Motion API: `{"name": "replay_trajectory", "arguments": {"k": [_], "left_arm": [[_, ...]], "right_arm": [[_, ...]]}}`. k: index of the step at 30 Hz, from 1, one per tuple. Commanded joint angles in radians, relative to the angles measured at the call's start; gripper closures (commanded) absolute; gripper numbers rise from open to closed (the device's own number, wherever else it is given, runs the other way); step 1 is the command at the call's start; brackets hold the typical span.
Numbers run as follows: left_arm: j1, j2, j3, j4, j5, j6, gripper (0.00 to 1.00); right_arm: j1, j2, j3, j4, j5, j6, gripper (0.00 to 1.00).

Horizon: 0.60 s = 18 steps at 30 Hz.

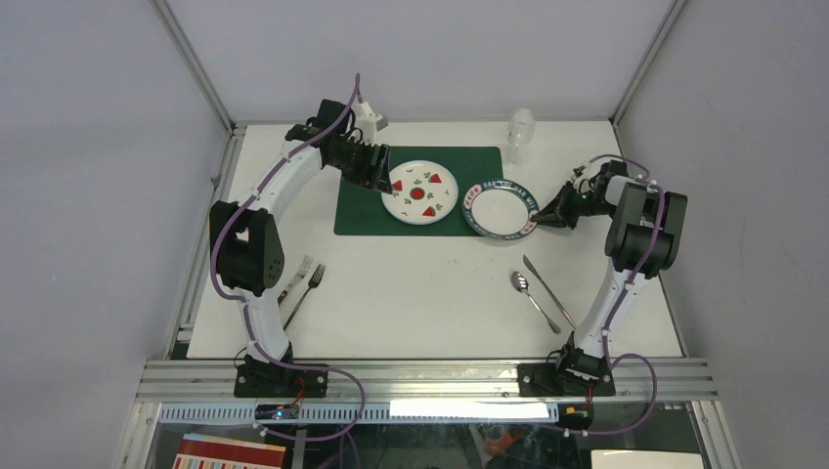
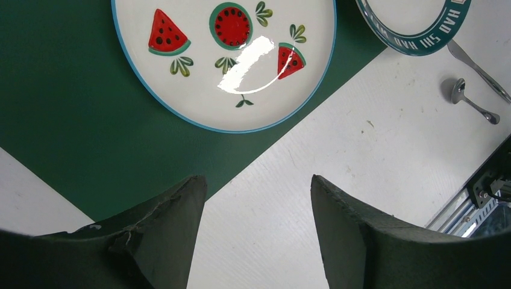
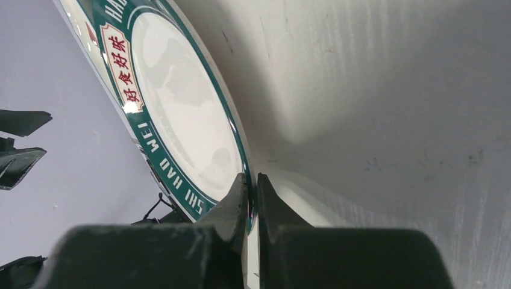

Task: Set the dinner table for one person
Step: Pick up the plate from the napkin.

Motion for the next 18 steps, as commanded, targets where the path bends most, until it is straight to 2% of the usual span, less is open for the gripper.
{"name": "replay_trajectory", "arguments": {"k": [1,7,18], "left_arm": [[-0.008,-0.037,-0.002,0.029,0.035,0.000,0.34],[-0.008,-0.041,-0.016,0.030,0.032,0.006,0.34],[-0.008,-0.051,-0.015,0.031,0.015,0.005,0.34]], "right_arm": [[0.014,-0.025,0.019,0.034,-0.011,0.007,1.00],[0.013,-0.091,0.010,0.022,-0.040,-0.039,1.00],[0.016,-0.331,-0.001,-0.012,-0.099,-0.021,1.00]]}}
